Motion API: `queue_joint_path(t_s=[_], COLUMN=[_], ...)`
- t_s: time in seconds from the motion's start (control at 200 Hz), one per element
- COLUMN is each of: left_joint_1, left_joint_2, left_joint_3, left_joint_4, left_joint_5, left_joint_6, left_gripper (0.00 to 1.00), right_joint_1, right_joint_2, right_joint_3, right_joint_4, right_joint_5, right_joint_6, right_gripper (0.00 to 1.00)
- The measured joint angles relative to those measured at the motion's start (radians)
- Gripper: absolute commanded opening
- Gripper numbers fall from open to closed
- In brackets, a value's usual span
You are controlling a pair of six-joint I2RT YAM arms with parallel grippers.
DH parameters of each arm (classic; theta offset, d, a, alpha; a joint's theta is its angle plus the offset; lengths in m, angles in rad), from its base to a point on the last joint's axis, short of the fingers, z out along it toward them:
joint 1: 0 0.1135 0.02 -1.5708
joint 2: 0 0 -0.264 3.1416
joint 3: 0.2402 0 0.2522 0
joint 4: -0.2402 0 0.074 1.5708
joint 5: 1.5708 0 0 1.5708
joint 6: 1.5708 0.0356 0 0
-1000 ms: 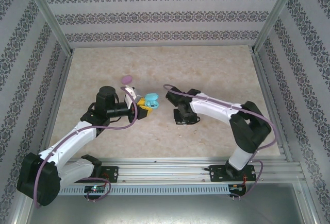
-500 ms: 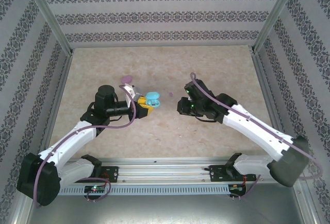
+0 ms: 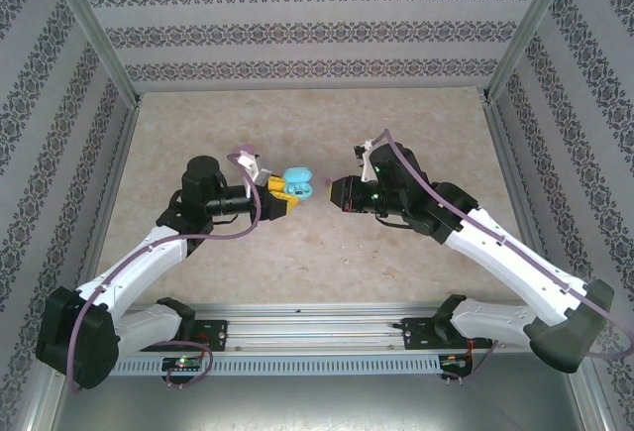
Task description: Insert the wireless bluetooth earbuds into the charging case
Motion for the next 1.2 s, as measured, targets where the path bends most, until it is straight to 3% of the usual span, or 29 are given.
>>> queue_joint_path(t_s=[0.36,1.199], left_joint_1=[0.0,0.0], left_joint_2=[0.002,0.055], left_joint_3=[0.0,0.011], left_joint_4=[0.04,0.067], left_joint_5=[0.039,0.073], left_joint_6=[-0.05,-0.071], left_gripper=[0.19,0.19], right_joint_1=[0.029,0.03], right_joint_2=[0.105,0.161], right_joint_3=[0.125,0.13], right_joint_4=[0.056,0.04], right_joint_5=[-0.089,-0.121], right_joint_6=[-0.079,-0.178], right_gripper=[0.13,0.15])
